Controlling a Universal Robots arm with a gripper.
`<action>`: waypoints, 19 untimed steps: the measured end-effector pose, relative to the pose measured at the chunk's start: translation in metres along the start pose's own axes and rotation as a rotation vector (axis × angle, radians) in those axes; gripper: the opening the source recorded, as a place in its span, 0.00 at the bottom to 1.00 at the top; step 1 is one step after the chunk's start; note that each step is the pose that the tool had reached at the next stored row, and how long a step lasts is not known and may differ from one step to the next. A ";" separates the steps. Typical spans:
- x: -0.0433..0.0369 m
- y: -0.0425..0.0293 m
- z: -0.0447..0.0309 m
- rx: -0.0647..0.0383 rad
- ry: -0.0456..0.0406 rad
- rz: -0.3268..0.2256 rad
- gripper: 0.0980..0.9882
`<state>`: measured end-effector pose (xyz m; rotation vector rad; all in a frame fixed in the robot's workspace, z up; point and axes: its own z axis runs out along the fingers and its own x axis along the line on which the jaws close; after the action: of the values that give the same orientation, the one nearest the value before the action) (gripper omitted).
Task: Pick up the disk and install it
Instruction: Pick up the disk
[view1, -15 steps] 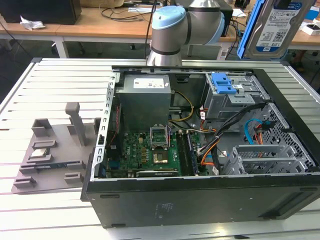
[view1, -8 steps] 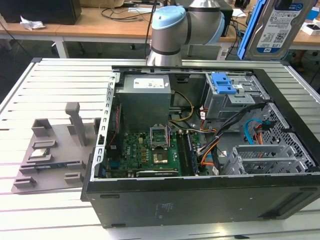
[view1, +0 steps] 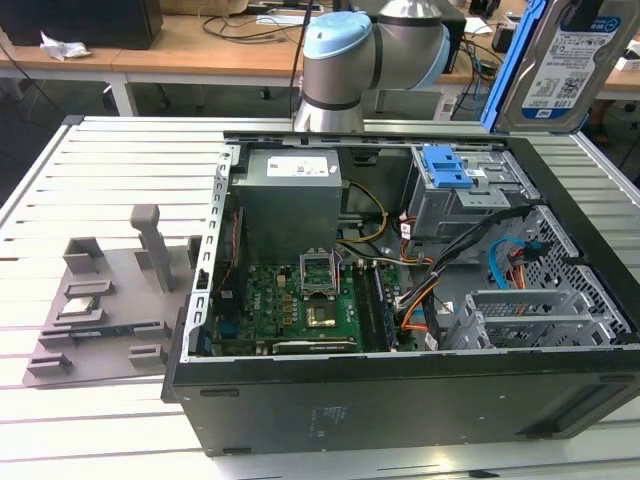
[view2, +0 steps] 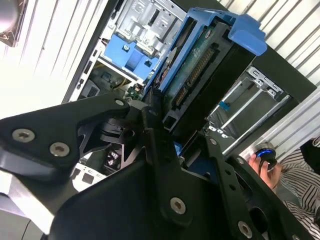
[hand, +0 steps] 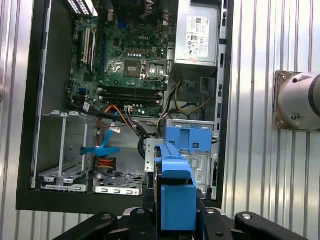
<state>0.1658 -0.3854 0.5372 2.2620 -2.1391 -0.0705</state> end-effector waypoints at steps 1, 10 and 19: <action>0.0012 0.0001 0.0000 0.000 0.0000 0.000 0.30; 0.0157 0.0017 0.0002 0.000 0.0000 0.000 0.30; 0.0310 0.0030 0.0003 0.000 0.0000 0.000 0.30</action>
<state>0.1644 -0.4166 0.5366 2.2619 -2.1392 -0.0706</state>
